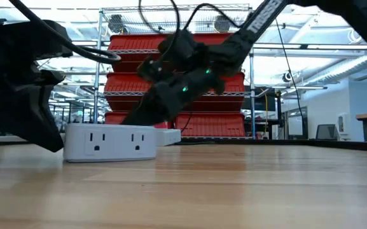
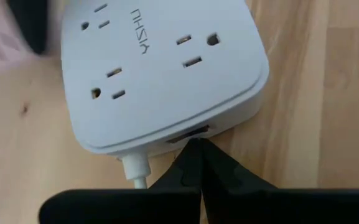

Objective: Insert USB
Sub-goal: Insert the light pink charger adapter into the bottom white outlet extension

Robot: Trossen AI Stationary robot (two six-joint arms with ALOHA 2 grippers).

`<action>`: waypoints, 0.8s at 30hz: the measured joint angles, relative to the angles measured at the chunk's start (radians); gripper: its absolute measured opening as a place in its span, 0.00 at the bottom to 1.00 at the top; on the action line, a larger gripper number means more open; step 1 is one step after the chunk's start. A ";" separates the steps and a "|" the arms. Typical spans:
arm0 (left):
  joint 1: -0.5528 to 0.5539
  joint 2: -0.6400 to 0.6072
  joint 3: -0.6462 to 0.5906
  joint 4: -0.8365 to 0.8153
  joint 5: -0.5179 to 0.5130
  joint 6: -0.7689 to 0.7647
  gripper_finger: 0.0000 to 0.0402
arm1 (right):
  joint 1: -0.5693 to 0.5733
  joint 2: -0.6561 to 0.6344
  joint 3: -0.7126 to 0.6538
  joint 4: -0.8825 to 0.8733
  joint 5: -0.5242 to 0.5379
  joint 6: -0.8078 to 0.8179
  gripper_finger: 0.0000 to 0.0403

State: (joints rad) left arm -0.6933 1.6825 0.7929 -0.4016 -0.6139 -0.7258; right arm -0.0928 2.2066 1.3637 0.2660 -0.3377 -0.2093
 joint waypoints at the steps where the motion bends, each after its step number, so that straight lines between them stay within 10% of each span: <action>1: 0.000 0.000 0.000 -0.005 0.005 -0.007 0.00 | 0.008 0.006 0.012 -0.021 -0.019 0.011 0.40; 14: -0.013 -0.001 0.000 -0.082 -0.010 -0.126 0.00 | 0.218 -0.056 0.014 -0.200 -0.060 0.149 0.40; 24: -0.032 -0.001 0.000 -0.024 -0.036 -0.028 0.00 | 0.305 -0.166 0.012 -0.285 0.203 0.057 0.40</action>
State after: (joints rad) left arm -0.7249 1.6817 0.7933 -0.4260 -0.6503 -0.7538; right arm 0.2122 2.0405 1.3758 -0.0186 -0.1348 -0.1526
